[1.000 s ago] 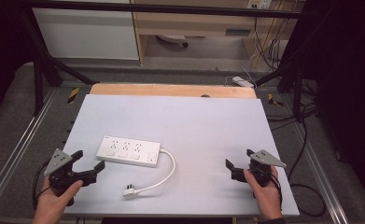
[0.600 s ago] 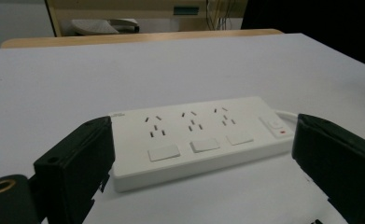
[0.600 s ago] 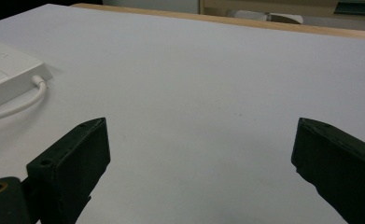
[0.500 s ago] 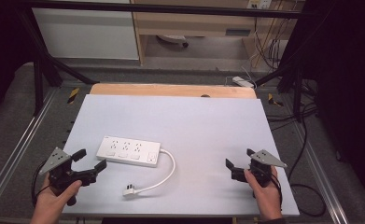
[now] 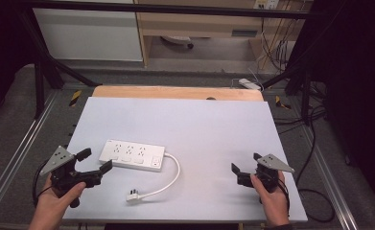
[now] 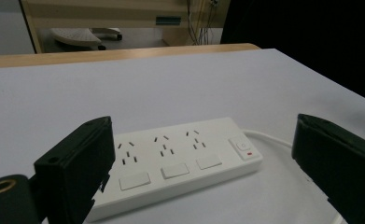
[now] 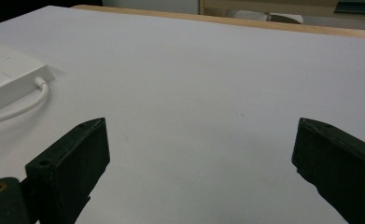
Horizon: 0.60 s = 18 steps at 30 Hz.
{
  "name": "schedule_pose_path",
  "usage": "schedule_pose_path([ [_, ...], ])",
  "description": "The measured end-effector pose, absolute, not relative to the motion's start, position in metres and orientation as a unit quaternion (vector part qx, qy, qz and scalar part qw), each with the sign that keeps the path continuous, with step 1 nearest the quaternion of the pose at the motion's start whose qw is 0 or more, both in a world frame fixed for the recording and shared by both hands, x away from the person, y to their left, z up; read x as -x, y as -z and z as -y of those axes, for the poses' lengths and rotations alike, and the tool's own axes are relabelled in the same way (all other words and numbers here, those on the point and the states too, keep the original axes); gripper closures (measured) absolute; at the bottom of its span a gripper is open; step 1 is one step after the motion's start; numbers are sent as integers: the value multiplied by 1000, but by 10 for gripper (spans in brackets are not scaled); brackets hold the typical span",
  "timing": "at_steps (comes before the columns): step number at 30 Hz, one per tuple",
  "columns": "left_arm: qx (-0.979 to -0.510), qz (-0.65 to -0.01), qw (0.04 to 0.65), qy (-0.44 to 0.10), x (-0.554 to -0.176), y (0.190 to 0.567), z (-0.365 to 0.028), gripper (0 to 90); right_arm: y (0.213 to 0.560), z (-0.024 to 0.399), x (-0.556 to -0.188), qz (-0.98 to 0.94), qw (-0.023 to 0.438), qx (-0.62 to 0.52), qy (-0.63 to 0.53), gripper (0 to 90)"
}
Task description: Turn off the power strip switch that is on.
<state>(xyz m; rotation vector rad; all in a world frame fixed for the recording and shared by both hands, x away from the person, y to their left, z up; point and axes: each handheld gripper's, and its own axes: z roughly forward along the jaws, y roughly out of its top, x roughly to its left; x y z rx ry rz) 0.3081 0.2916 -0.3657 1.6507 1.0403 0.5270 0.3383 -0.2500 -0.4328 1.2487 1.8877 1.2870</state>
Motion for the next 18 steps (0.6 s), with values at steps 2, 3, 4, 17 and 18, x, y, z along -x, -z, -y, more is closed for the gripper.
schedule_pose_path([
  [2,-693,-435,532,-221,-308,364,-290,59,433,250,-338,-699,266,-462,-477,43],
  [3,-694,-433,531,-221,-308,363,-289,59,433,250,-338,-699,266,-462,-476,43],
  [4,-695,-433,530,-221,-309,362,-288,59,433,250,-338,-699,267,-462,-476,43],
  [17,-694,-427,534,-226,-317,354,-280,59,433,249,-338,-699,265,-465,-475,43],
  [18,-696,-425,533,-227,-318,353,-279,61,433,249,-338,-698,266,-464,-476,43],
])
